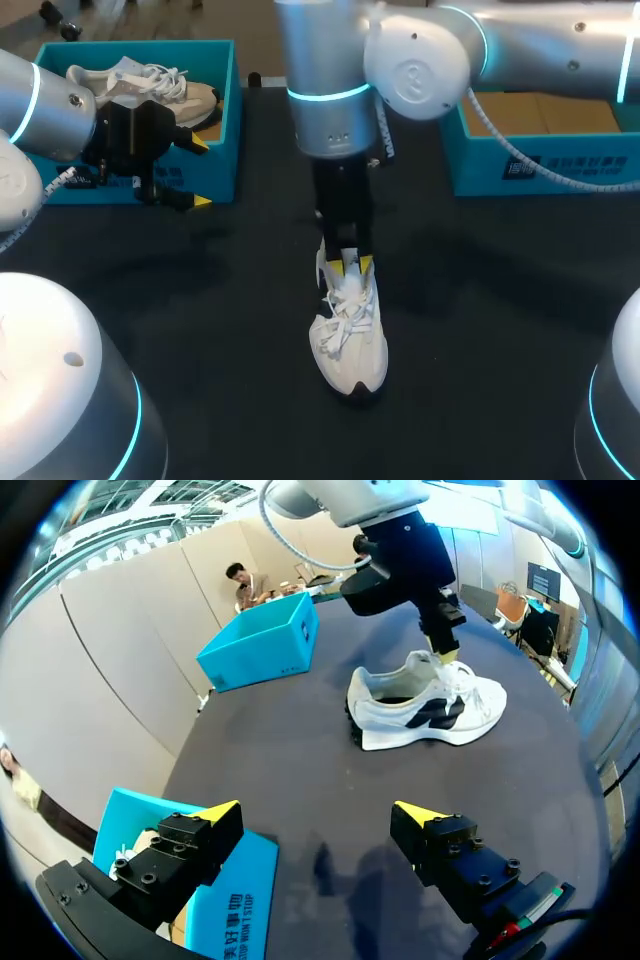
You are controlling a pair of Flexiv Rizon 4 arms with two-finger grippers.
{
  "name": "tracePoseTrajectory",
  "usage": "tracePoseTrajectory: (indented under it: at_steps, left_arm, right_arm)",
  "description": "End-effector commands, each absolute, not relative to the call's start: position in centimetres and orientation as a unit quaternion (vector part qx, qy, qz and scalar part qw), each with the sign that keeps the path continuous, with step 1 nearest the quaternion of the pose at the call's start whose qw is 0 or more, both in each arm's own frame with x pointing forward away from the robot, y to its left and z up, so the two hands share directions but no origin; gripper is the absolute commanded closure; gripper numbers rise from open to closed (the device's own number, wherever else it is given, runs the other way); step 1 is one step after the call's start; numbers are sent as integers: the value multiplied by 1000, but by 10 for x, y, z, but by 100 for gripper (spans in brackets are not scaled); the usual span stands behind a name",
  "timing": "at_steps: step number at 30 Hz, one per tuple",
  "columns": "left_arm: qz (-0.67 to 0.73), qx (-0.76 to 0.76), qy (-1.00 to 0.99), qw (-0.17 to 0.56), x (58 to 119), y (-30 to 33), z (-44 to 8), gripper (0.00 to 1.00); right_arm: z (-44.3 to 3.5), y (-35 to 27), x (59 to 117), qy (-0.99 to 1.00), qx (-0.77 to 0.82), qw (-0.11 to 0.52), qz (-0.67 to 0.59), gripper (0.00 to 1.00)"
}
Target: Take the shoe out of the shoebox, open the shoe tongue, remove and reinsert the insole, then place the shoe into the shoebox
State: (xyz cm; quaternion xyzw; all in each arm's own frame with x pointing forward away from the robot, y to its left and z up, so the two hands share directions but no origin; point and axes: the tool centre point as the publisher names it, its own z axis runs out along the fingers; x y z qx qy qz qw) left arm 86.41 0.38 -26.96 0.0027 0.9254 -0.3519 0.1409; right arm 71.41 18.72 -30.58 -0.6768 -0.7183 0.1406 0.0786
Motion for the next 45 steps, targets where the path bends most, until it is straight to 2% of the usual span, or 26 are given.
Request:
tracePoseTrajectory:
  at_steps: [1,13,31,45]
  left_arm:
    - [-350,3,926,141,863,4,-269,0]
    - [-350,3,926,141,863,4,-269,0]
    - [-350,3,926,141,863,4,-269,0]
    - [-350,3,926,141,863,4,-269,0]
  right_arm:
    - [-308,188,716,-721,-676,78,135,74]
    - [-292,202,716,-731,-666,64,133,72]
    - [-319,182,723,-717,-670,65,179,72]
    - [-308,181,732,-721,-681,53,116,70]
